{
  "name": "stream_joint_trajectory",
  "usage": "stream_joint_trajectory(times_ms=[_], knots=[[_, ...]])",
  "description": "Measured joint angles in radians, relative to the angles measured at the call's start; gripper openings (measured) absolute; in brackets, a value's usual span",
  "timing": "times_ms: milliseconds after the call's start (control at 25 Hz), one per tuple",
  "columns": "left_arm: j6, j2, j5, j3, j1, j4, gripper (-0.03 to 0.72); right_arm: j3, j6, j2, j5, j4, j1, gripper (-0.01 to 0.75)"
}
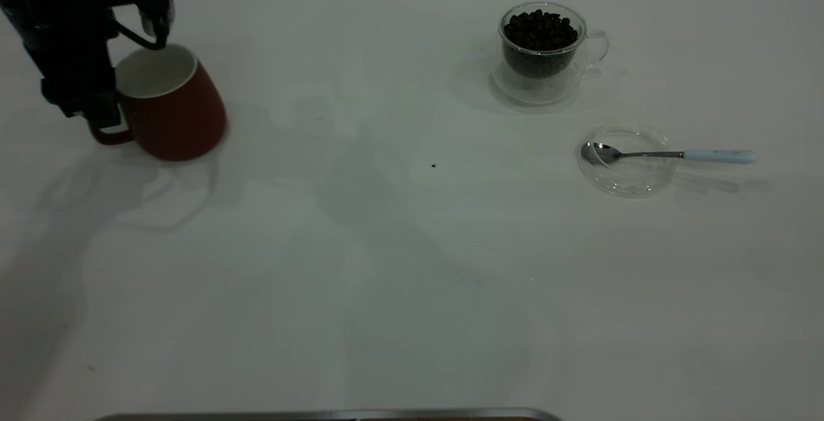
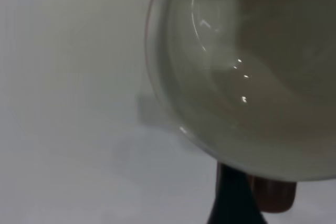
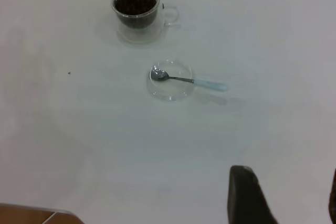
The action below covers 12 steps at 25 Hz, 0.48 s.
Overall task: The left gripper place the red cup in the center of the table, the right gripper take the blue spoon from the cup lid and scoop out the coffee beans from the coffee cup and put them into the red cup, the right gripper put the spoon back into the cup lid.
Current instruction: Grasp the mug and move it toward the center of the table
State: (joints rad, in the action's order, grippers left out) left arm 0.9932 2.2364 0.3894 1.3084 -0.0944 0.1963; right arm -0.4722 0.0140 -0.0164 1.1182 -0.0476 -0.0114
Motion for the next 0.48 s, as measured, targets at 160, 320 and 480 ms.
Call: stream_joint_trajectory(times_ms=[160,320,480], knots=[[0.003,0.006,-0.044,0.000,-0.009,0.003,0.537,0.000,0.000,0.000,0.000,0.000,0.000,0.418],[0.011,0.031,-0.085,0.000,-0.009,0.006,0.537,0.000,0.001,0.000,0.000,0.000,0.000,0.418],[0.029,0.054,-0.093,0.026,-0.022,0.007,0.537,0.000,0.001,0.000,0.000,0.000,0.000,0.418]])
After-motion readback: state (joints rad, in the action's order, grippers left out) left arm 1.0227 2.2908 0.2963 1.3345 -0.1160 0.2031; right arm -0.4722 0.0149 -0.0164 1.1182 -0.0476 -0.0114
